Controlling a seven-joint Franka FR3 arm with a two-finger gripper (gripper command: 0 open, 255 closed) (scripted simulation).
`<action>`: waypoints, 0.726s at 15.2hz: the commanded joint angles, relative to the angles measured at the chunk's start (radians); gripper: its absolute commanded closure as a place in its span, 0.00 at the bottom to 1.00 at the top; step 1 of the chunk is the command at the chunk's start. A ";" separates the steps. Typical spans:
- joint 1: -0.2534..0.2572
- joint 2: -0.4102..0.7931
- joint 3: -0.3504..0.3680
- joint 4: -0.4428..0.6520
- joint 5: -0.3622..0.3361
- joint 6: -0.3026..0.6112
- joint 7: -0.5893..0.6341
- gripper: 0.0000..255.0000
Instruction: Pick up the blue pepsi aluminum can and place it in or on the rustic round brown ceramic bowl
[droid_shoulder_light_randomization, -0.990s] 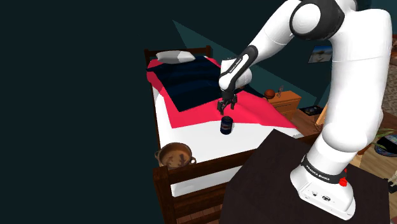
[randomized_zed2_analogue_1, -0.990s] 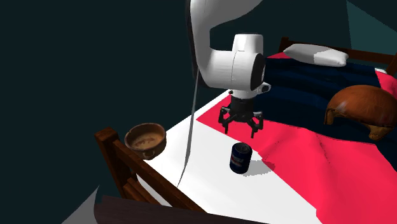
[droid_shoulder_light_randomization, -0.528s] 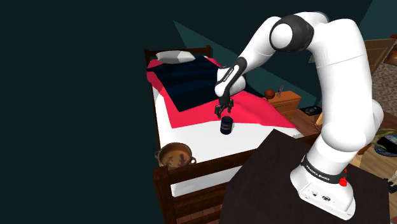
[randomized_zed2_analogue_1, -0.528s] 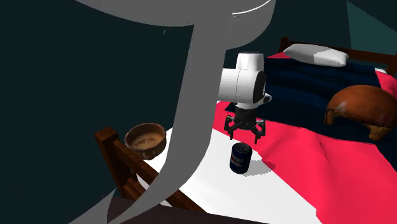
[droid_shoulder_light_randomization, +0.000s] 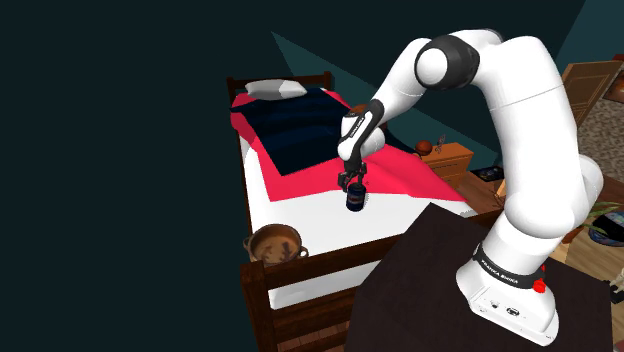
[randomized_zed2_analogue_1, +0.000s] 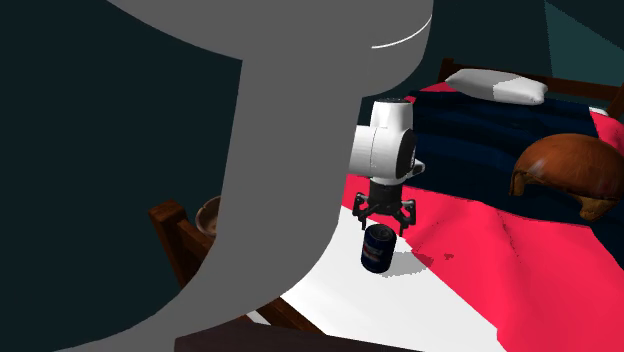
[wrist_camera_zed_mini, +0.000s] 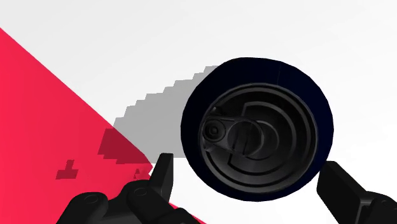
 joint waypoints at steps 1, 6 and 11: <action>0.000 0.001 0.000 0.000 0.000 0.002 0.000 0.00; 0.000 0.001 0.000 0.000 0.000 0.002 0.000 1.00; 0.000 0.000 0.000 -0.002 0.000 0.002 0.000 1.00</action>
